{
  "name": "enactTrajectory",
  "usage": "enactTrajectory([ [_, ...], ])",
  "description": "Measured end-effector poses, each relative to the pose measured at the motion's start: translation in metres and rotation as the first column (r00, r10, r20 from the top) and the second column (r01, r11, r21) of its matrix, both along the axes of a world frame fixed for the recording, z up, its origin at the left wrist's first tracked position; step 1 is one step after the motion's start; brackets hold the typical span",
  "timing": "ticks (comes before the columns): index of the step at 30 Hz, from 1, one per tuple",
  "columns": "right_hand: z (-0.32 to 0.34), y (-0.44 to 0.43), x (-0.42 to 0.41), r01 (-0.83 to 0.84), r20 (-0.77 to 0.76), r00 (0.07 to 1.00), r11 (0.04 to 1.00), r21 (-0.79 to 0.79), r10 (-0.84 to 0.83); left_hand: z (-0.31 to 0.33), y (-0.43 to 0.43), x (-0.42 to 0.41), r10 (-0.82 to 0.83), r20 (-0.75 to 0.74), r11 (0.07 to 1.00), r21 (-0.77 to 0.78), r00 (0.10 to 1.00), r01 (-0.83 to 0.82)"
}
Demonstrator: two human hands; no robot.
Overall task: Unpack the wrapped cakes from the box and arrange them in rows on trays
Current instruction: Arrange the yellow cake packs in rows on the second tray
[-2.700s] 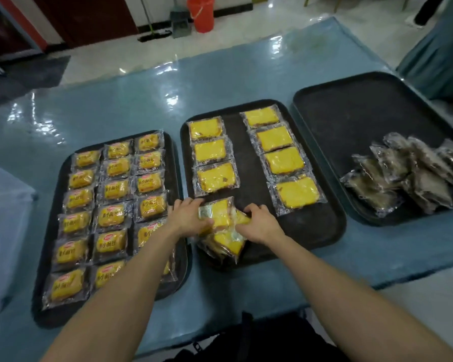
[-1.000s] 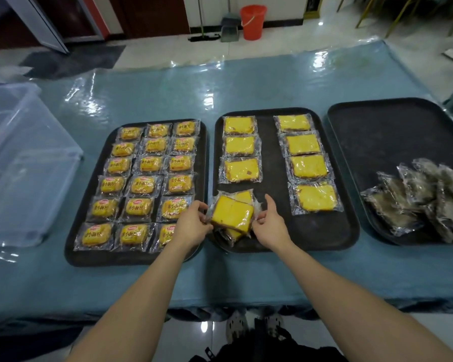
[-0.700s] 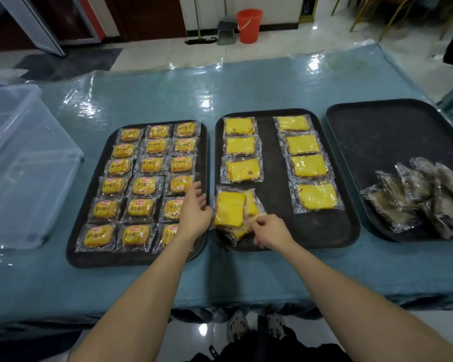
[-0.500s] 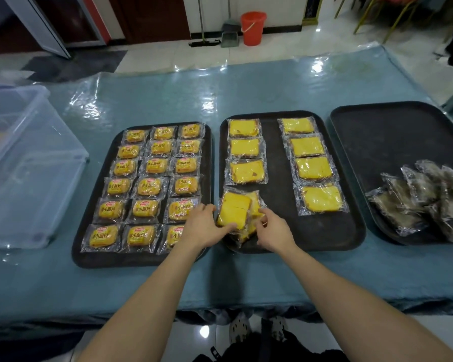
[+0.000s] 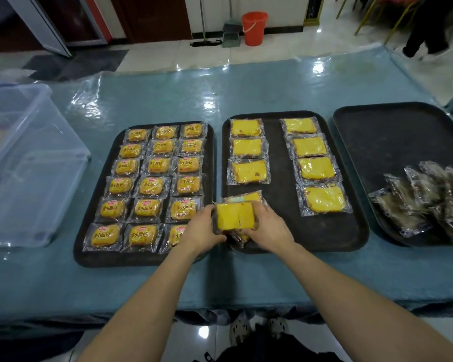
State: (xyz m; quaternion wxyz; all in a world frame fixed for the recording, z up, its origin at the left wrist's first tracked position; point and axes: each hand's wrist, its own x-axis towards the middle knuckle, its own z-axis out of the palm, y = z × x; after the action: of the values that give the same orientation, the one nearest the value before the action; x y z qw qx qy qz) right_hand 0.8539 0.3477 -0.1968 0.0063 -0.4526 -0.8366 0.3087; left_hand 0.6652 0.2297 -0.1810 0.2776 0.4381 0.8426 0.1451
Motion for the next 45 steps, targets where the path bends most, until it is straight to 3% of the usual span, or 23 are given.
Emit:
enactTrajectory([
  [4,-0.007,-0.002,0.009,-0.008,-0.046,0.999,1.000,-0.020,0.007,0.006,0.001,0.008,-0.063,-0.007,0.995,0.081,0.998,0.064],
  [10,-0.005,0.016,0.059,0.012,0.022,1.000,0.997,-0.076,-0.011,0.006,0.027,0.039,-0.170,-0.030,0.985,-0.031,0.985,0.170],
  [19,-0.012,0.066,0.178,0.050,0.107,0.993,0.995,-0.086,-0.041,-0.005,0.084,0.153,-0.239,0.076,0.968,-0.061,0.968,0.244],
  [27,-0.023,0.103,0.249,0.007,0.095,0.996,0.999,-0.042,-0.003,-0.013,0.111,0.217,-0.183,0.216,0.983,0.026,0.959,0.182],
  [45,-0.027,0.104,0.240,0.095,0.070,0.993,0.995,0.007,-0.096,-0.035,0.118,0.230,-0.013,0.122,0.998,0.058,0.993,0.006],
])
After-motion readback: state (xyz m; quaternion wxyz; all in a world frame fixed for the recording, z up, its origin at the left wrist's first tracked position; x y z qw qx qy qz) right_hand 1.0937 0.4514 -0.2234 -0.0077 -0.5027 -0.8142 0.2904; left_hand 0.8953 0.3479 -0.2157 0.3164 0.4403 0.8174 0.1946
